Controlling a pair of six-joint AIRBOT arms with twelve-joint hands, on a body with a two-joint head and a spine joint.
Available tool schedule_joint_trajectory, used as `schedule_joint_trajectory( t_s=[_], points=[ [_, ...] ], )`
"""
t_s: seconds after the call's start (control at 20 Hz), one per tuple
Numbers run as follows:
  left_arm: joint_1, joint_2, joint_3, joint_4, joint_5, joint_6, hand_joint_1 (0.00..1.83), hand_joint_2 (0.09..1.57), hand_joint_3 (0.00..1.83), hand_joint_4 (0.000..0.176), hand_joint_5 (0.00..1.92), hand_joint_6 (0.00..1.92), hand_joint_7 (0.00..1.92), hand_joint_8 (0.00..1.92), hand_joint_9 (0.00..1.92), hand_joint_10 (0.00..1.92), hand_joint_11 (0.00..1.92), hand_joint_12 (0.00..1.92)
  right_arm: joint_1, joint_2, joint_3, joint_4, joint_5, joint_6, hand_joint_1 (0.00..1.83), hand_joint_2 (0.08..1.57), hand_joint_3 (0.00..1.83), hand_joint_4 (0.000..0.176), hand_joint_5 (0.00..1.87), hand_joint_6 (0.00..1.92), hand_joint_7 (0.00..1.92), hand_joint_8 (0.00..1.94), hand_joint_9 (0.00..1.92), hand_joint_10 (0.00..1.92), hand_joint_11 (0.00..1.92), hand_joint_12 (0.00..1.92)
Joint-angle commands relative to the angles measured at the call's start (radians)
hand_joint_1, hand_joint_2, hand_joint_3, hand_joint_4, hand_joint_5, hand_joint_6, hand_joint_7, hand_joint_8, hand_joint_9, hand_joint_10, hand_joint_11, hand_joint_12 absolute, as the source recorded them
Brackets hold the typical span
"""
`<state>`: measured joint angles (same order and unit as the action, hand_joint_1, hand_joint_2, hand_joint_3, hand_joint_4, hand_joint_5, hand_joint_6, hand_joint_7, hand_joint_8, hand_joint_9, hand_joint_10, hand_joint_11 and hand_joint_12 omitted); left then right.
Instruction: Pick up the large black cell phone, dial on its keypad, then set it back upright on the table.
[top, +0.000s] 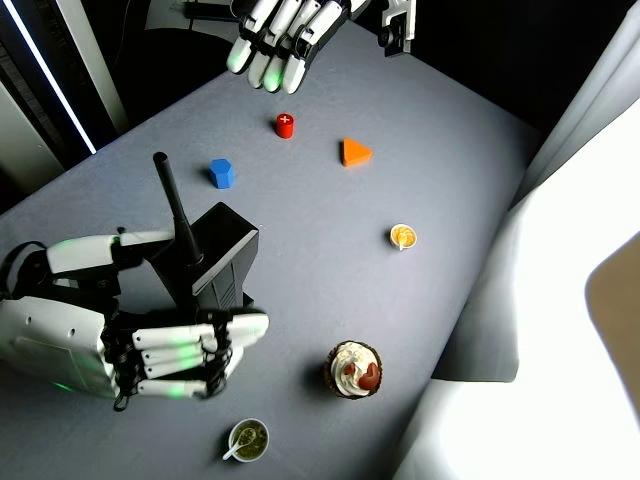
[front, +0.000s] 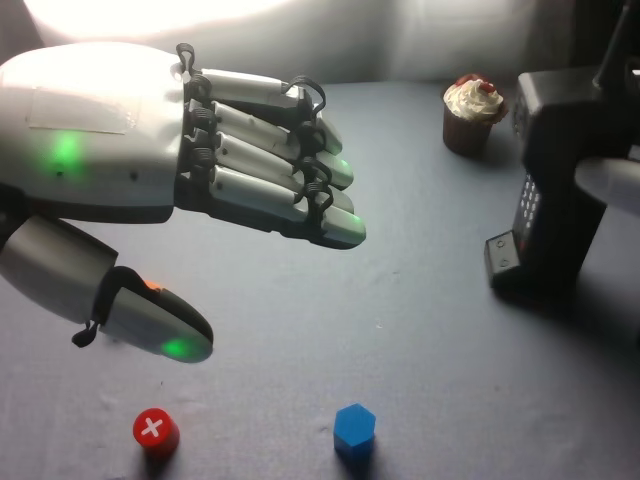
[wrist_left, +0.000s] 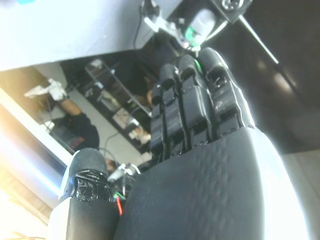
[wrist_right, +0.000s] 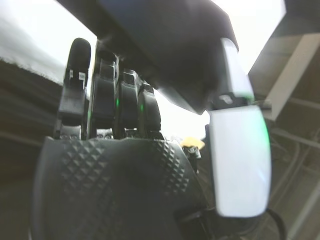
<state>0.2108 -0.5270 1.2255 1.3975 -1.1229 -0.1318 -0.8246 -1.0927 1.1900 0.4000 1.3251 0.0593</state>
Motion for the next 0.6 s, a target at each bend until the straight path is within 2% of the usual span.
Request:
schedule_joint_trajectory(
  t_s=[0.0, 0.1, 0.15, 0.2, 0.3, 0.4, 0.55],
  points=[
    [-0.021, 0.008, 0.003, -0.092, -0.053, -0.003, 0.03, 1.22, 0.00, 0.000, 0.31, 0.00, 0.39, 0.00, 0.33, 0.00, 0.00, 0.68, 0.006, 0.007, 0.003, -0.004, 0.090, 0.009, 1.48, 1.15, 0.00, 0.000, 1.00, 0.66, 0.79, 1.28, 0.73, 1.39, 0.80, 1.67],
    [-0.022, 0.008, 0.003, -0.095, -0.051, -0.002, 0.01, 1.22, 0.00, 0.000, 0.30, 0.00, 0.38, 0.00, 0.32, 0.00, 0.00, 0.68, 0.006, 0.005, 0.004, -0.006, 0.090, 0.009, 1.48, 1.15, 0.00, 0.000, 0.97, 0.77, 0.81, 1.23, 0.75, 1.37, 0.77, 1.70],
    [-0.022, 0.008, 0.003, -0.100, -0.051, -0.001, 0.02, 1.22, 0.00, 0.000, 0.29, 0.00, 0.38, 0.00, 0.30, 0.00, 0.00, 0.66, 0.006, 0.005, 0.002, -0.009, 0.091, 0.009, 1.39, 1.17, 0.00, 0.000, 0.96, 0.81, 0.81, 1.29, 0.76, 1.46, 0.78, 1.59],
    [-0.022, 0.008, 0.003, -0.105, -0.052, -0.001, 0.02, 1.22, 0.00, 0.000, 0.29, 0.00, 0.37, 0.00, 0.29, 0.00, 0.00, 0.61, 0.006, 0.005, 0.000, -0.009, 0.091, 0.009, 1.37, 1.16, 0.00, 0.000, 0.95, 0.85, 0.81, 1.27, 0.78, 1.48, 0.80, 1.55],
    [-0.022, 0.008, 0.003, -0.115, -0.056, 0.001, 0.03, 1.22, 0.00, 0.000, 0.29, 0.00, 0.35, 0.00, 0.28, 0.00, 0.00, 0.56, 0.006, 0.005, -0.006, -0.016, 0.096, 0.009, 1.37, 1.16, 0.00, 0.000, 0.93, 0.88, 0.83, 1.25, 0.82, 1.43, 0.83, 1.47],
    [-0.023, 0.010, 0.004, -0.124, -0.052, 0.005, 0.00, 1.23, 0.00, 0.000, 0.24, 0.00, 0.30, 0.00, 0.22, 0.00, 0.00, 0.46, 0.015, 0.015, -0.007, -0.037, 0.098, 0.012, 1.37, 1.15, 0.00, 0.000, 0.94, 0.84, 0.89, 1.17, 0.83, 1.43, 0.82, 1.47],
    [-0.023, 0.012, 0.006, -0.127, -0.044, 0.007, 0.00, 1.23, 0.00, 0.000, 0.26, 0.00, 0.33, 0.01, 0.25, 0.01, 0.00, 0.49, 0.044, 0.043, -0.007, -0.062, 0.098, 0.026, 1.38, 1.13, 0.00, 0.000, 0.94, 0.87, 0.93, 1.07, 0.86, 1.39, 0.83, 1.41]
  ],
)
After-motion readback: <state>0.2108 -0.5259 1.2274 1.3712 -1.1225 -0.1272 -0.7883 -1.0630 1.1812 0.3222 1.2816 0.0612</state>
